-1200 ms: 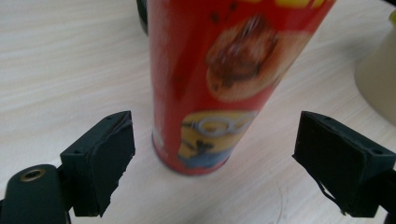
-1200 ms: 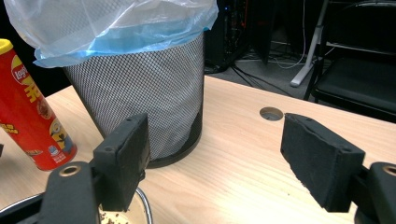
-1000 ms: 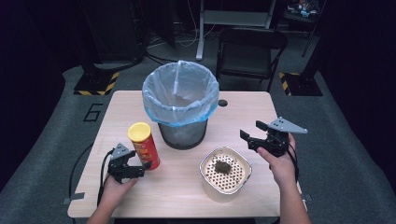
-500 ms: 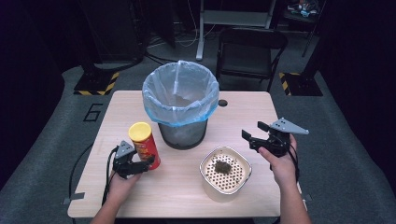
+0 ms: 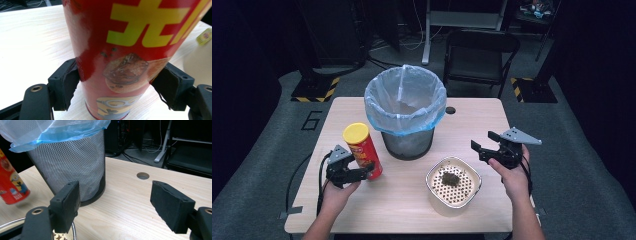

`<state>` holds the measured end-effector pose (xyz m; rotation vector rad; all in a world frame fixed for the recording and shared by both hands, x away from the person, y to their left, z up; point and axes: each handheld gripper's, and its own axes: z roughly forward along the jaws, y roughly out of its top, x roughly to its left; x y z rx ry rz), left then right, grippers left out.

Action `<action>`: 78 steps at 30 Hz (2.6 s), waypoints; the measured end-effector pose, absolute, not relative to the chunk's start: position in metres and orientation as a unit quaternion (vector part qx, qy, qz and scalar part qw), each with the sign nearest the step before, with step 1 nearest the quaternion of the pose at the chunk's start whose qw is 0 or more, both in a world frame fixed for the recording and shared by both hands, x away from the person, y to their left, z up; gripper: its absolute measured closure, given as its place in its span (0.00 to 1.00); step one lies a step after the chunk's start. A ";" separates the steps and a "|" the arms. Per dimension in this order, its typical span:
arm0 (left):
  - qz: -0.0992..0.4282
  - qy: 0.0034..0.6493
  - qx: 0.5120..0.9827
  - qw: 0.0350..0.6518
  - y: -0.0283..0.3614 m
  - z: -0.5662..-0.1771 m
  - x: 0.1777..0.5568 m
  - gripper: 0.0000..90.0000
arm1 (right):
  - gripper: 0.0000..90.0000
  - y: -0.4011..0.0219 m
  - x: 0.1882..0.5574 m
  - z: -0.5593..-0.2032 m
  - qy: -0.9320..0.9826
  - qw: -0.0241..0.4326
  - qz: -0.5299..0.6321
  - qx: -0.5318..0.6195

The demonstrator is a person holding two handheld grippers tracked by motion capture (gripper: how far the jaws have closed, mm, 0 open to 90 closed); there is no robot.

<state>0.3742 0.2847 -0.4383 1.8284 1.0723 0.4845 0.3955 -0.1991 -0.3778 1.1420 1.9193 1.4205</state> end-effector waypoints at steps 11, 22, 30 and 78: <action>0.188 0.435 0.747 0.467 0.289 -0.397 0.370 0.27 | 0.26 -0.200 0.397 -0.385 0.710 0.242 0.506 0.425; 0.194 0.406 0.761 0.467 0.288 -0.330 0.361 0.27 | 0.26 -0.201 0.398 -0.390 0.716 0.240 0.495 0.430; 0.190 0.390 0.769 0.469 0.282 -0.288 0.355 0.27 | 0.27 -0.200 0.398 -0.391 0.718 0.239 0.491 0.432; 0.210 0.383 0.770 0.466 0.200 -0.206 0.470 0.27 | 0.27 -0.207 0.394 -0.391 0.715 0.249 0.487 0.436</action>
